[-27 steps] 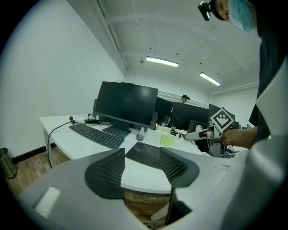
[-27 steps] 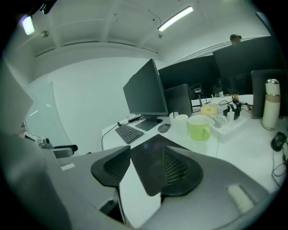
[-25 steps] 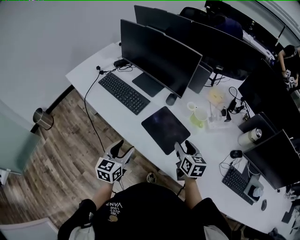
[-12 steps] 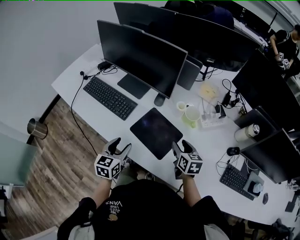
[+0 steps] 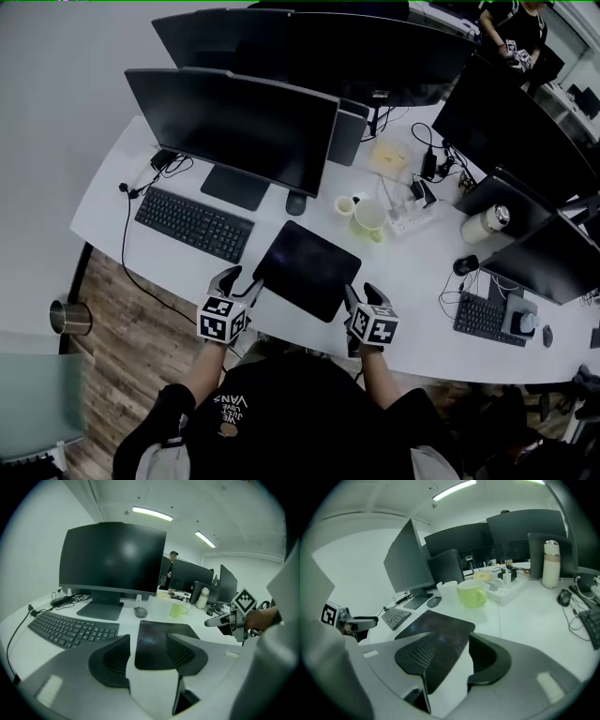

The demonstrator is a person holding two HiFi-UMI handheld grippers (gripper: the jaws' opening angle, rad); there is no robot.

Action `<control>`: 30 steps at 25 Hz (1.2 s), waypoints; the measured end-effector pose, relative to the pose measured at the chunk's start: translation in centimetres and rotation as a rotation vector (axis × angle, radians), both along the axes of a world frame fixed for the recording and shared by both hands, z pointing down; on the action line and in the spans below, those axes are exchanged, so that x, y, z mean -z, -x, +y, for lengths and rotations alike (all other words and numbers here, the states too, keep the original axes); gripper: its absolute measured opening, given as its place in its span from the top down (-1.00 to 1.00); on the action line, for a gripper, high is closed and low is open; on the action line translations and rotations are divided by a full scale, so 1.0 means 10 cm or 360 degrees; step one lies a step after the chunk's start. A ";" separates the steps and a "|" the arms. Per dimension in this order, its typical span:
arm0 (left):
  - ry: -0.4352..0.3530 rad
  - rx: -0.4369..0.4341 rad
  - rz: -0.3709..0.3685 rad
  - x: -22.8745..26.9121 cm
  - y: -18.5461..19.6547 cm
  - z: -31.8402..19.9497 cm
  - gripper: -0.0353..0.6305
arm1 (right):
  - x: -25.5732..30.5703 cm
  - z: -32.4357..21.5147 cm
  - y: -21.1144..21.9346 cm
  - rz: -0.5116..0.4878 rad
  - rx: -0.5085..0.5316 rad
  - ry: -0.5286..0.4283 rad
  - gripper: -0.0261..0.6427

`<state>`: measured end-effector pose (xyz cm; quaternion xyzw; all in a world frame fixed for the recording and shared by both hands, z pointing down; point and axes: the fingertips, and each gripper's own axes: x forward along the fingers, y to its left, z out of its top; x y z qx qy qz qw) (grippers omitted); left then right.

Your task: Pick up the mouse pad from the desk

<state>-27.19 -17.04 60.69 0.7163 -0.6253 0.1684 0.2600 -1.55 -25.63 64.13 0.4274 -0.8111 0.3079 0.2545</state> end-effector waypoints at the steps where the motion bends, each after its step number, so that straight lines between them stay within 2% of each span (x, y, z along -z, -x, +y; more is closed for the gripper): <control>1: 0.0012 -0.0045 -0.0004 -0.03 0.02 -0.06 0.24 | -0.03 0.01 0.00 0.0013 -0.0038 0.0009 0.29; 9: 0.0175 -0.0389 -0.0065 -0.36 0.02 -0.51 0.20 | -0.30 0.10 0.01 0.0155 -0.0284 0.0070 0.29; 13: 0.0270 -0.0567 -0.0098 -0.52 -0.02 -0.70 0.19 | -0.41 0.14 0.06 0.0172 -0.0394 0.0105 0.29; 17: 0.0357 -0.0684 -0.0119 -0.65 -0.08 -0.86 0.14 | -0.49 0.18 0.09 0.0188 -0.0483 0.0129 0.29; 24: 0.0510 -0.0796 -0.0110 -0.89 -0.22 -0.98 0.11 | -0.63 0.25 0.11 0.0238 -0.0583 0.0180 0.29; 30: 0.0590 -0.0811 -0.0127 -1.05 -0.26 -0.98 0.04 | -0.69 0.28 0.12 0.0282 -0.0611 0.0217 0.29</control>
